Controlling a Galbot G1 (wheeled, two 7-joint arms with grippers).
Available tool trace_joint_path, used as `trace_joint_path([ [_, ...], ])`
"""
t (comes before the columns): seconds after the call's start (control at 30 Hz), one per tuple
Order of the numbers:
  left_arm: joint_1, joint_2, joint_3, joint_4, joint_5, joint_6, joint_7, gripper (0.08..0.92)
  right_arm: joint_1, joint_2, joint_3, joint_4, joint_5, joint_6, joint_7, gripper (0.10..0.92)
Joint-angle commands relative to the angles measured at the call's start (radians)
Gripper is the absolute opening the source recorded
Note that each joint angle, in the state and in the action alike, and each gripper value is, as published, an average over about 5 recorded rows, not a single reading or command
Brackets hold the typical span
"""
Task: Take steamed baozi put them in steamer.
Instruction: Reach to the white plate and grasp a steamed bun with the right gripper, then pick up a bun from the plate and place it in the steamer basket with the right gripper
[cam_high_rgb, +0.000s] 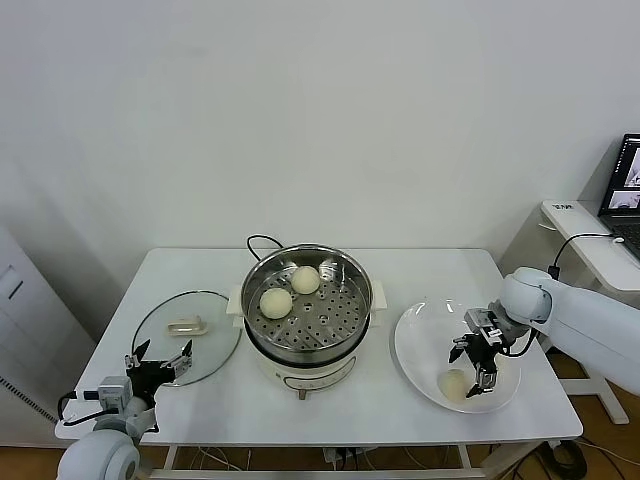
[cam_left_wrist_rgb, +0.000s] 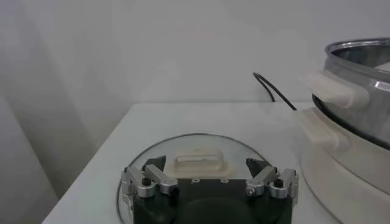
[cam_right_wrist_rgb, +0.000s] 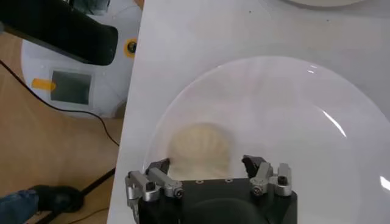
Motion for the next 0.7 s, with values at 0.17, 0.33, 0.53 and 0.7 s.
trace_joint_path([
  [0.17, -0.001, 0.002, 0.000, -0.002, 0.000, 0.004, 0.000, 0.823, 0.005, 0.013, -0.013, -0.011, 0.018, -0.031, -0.026, 0.540],
  [0.33, -0.001, 0.004, -0.002, -0.004, -0.001, 0.005, -0.001, 0.823, 0.057, 0.000, -0.064, 0.004, 0.047, -0.044, -0.036, 0.473],
  [0.53, 0.000, 0.008, -0.003, -0.005, -0.003, 0.007, -0.002, 0.823, 0.312, -0.014, -0.259, 0.029, 0.151, -0.051, -0.047, 0.451],
  [0.7, -0.002, 0.012, -0.002, 0.000, -0.010, 0.007, -0.003, 0.823, 0.615, 0.029, -0.477, 0.023, 0.284, -0.042, -0.074, 0.450],
])
